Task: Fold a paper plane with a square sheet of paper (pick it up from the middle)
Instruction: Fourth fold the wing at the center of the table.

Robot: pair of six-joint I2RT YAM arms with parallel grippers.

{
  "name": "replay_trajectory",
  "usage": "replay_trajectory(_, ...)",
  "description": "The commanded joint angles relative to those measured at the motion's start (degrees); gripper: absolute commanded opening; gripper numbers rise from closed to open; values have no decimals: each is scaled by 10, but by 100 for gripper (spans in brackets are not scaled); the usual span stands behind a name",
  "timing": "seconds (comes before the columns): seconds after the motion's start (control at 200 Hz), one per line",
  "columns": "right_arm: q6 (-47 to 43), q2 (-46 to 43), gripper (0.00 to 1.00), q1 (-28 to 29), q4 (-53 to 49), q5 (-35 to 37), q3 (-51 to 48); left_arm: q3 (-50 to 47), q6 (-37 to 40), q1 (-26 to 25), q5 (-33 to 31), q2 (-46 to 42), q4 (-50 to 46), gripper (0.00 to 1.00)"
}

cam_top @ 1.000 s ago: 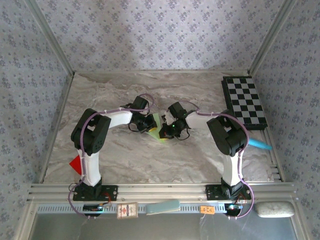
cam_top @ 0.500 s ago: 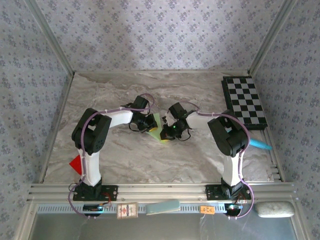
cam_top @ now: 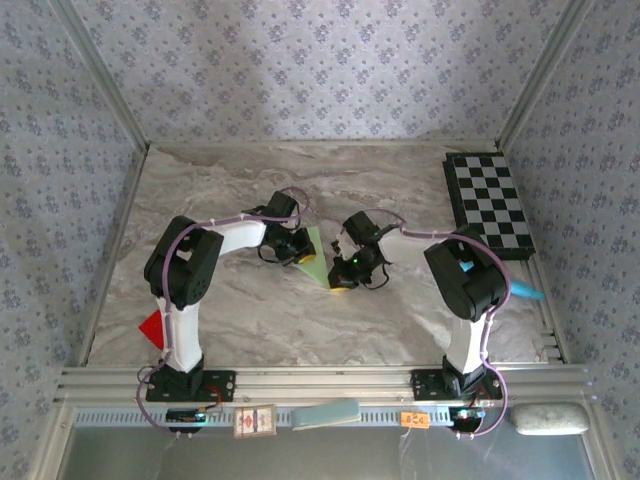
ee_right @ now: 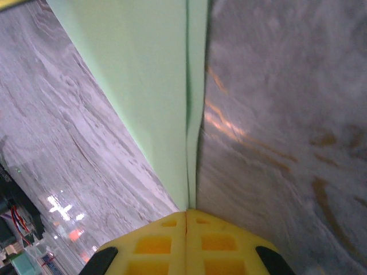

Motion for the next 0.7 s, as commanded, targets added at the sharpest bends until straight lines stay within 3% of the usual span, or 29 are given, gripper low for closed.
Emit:
replay_trajectory(0.0, -15, -34, 6, -1, -34, 7, -19, -34, -5, -7, -81, 63, -95, 9)
replay_trajectory(0.22, -7, -88, 8, 0, 27, 28, -2, -34, -15, -9, -75, 53, -89, 9)
replay_trajectory(0.695, 10, 24, 6, 17, 46, 45, 55, -30, -32, -11, -51, 37, -72, 10)
